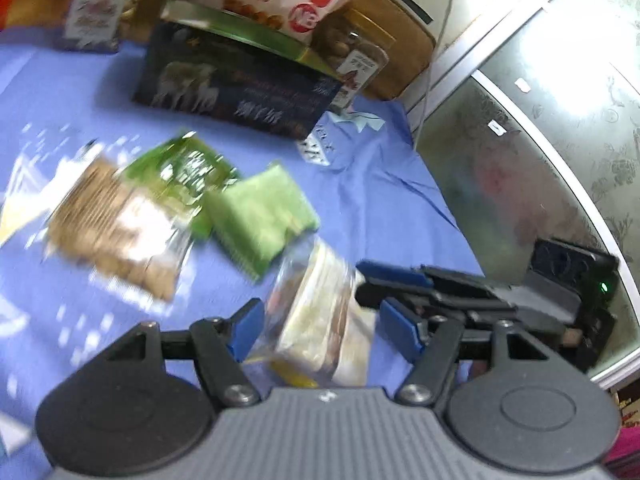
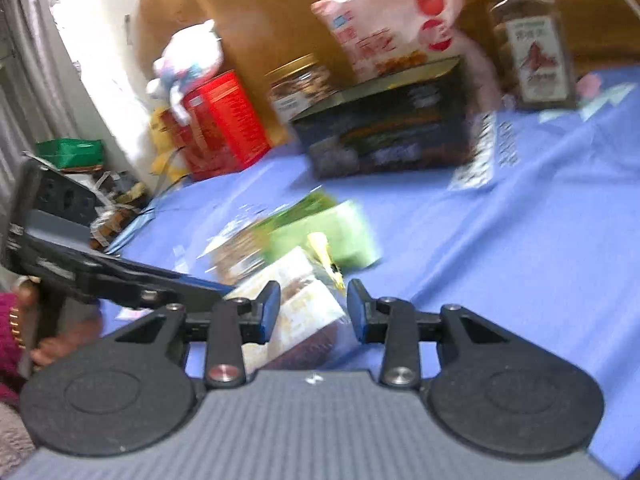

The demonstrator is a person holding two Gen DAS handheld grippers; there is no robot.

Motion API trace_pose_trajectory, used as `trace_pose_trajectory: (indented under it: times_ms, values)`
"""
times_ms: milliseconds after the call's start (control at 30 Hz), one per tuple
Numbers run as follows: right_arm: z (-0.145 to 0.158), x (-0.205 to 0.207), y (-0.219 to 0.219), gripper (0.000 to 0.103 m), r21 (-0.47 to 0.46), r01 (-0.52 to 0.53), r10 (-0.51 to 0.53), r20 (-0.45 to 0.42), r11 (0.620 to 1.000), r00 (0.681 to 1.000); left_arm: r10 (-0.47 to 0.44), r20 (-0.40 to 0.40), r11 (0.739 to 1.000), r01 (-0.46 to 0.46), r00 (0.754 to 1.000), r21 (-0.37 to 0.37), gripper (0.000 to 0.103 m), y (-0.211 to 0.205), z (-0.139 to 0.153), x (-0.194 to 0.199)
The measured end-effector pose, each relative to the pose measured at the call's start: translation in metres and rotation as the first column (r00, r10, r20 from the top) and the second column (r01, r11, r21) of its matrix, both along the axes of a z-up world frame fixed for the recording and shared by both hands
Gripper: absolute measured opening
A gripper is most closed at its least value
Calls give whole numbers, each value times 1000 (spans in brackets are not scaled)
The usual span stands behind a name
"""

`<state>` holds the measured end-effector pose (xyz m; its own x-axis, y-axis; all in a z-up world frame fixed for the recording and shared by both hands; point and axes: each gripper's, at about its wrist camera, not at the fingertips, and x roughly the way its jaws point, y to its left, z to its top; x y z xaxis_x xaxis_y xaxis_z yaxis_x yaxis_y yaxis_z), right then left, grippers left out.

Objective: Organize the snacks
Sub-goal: 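Grasp the clear bread bag with the left gripper, then carry the bread bag into the black tin and open the left gripper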

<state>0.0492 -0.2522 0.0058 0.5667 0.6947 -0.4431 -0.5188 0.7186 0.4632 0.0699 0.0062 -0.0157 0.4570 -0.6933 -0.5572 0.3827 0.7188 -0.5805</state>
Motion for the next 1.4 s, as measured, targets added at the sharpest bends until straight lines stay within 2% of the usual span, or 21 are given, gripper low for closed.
trace_pose_trajectory:
  times_ms: [167, 267, 333, 400, 433, 467, 500, 600, 733, 800, 833, 867, 933, 1033, 1100, 1200, 1267, 1333, 1400]
  values:
    - [-2, -33, 41, 42, -9, -41, 42, 17, 999, 999, 127, 21, 992, -126, 992, -30, 65, 40, -4, -21]
    - [-1, -44, 59, 44, 5, -74, 74, 19, 997, 997, 208, -8, 974, -208, 978, -94, 65, 76, -6, -35]
    - [3, -48, 59, 47, 15, -71, 71, 35, 997, 997, 225, -9, 967, -225, 974, -123, 65, 93, -6, -47]
    - [7, -55, 51, 61, 16, -57, 56, 73, 998, 996, 220, -21, 965, -220, 975, -145, 69, 104, -7, -60]
    - [9, -61, 47, 75, -2, -51, 51, 104, 999, 993, 201, -35, 965, -204, 979, -164, 70, 106, -8, -64]
    - [8, -66, 44, 85, -22, -56, 59, 130, 998, 990, 170, -52, 966, -177, 984, -189, 70, 107, -12, -70]
    - [8, -71, 41, 86, -43, -68, 74, 145, 997, 987, 142, -63, 967, -152, 988, -206, 70, 106, -15, -75]
    - [1, -78, 44, 86, -113, -114, 130, 145, 987, 981, 83, -100, 968, -104, 992, -230, 78, 94, -25, -84]
    - [-13, -80, 66, 87, -265, -148, 195, 161, 953, 967, 44, -147, 969, -78, 988, -235, 78, 75, -40, -76]
    - [-19, -83, 78, 87, -317, -147, 215, 193, 937, 957, 46, -135, 969, -78, 990, -236, 76, 71, -39, -72]
    - [-20, -85, 84, 85, -336, -150, 227, 203, 930, 952, 56, -130, 971, -84, 990, -222, 72, 71, -38, -71]
    - [-21, -87, 91, 79, -350, -153, 236, 210, 924, 949, 68, -117, 975, -91, 991, -204, 71, 71, -35, -69]
    - [-19, -91, 101, 74, -355, -162, 251, 224, 921, 942, 104, -84, 981, -116, 991, -157, 71, 75, -30, -67]
    - [-17, -95, 110, 56, -345, -190, 278, 229, 919, 933, 155, -63, 980, -162, 986, -113, 71, 86, -23, -63]
    - [-13, -96, 112, 55, -318, -227, 304, 219, 921, 927, 158, -67, 979, -165, 985, -118, 71, 96, -23, -62]
    - [-11, -100, 115, 55, -371, -178, 290, 271, 911, 918, 153, -65, 979, -160, 986, -124, 71, 103, -23, -62]
    - [-12, -94, 113, 55, -372, -153, 264, 269, 916, 926, 142, -60, 982, -149, 988, -120, 70, 102, -24, -62]
    - [-14, -87, 111, 55, -344, -171, 259, 229, 923, 938, 132, -63, 984, -139, 989, -114, 61, 100, -26, -60]
    - [-15, -83, 113, 48, -323, -179, 257, 217, 929, 942, 132, -52, 985, -136, 990, -105, 56, 98, -27, -60]
